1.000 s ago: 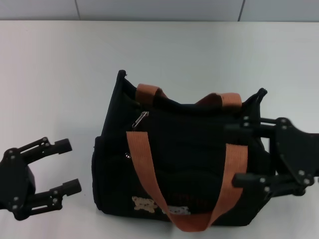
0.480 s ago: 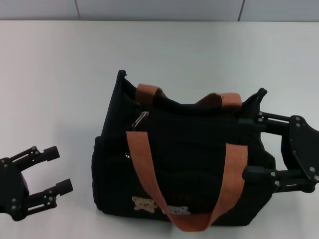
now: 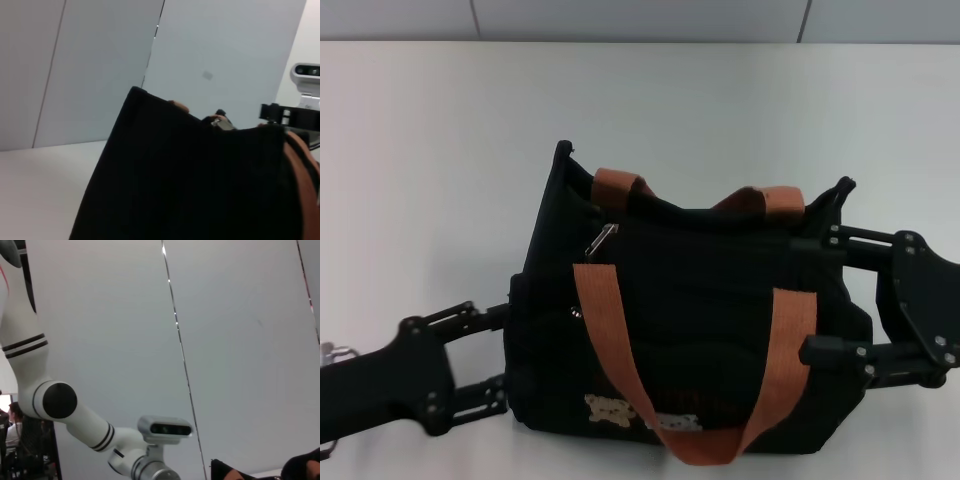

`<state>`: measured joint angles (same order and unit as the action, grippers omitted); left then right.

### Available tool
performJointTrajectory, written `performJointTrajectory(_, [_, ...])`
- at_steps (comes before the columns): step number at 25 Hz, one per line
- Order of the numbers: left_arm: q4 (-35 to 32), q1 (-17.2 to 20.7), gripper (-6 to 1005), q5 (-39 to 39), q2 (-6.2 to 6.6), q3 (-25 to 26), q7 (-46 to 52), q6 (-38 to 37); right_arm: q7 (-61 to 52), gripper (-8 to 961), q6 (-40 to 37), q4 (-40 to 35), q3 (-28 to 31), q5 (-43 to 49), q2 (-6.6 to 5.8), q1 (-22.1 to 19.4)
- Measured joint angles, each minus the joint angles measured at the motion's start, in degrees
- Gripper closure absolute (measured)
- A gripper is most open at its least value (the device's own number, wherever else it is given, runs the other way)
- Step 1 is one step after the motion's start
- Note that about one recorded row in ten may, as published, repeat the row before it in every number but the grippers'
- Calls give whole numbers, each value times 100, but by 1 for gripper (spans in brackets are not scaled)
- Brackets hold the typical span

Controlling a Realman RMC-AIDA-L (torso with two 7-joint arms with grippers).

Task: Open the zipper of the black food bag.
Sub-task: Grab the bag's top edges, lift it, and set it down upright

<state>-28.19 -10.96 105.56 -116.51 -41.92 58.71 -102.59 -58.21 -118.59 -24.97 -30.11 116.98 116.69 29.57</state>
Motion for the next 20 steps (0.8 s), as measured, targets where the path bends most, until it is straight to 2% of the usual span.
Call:
performJointTrajectory(5, [27,-269,296,207,-152,-59,339,461,22,145,6,-8,16,0,3,5])
performJointTrajectory(9, [135,-416,416,310,-184,-65,413,651,37,145,14,-16,-2,0,3,6])
performJointTrajectory(17, [156,-480,647,333,-188,-28,367,641,41,145,24,-117,13,0,-23,57])
performJointTrajectory(20, [154,-497,674,309,-191,-18,185,680,42,145,32,-139,23,-4,-24,92])
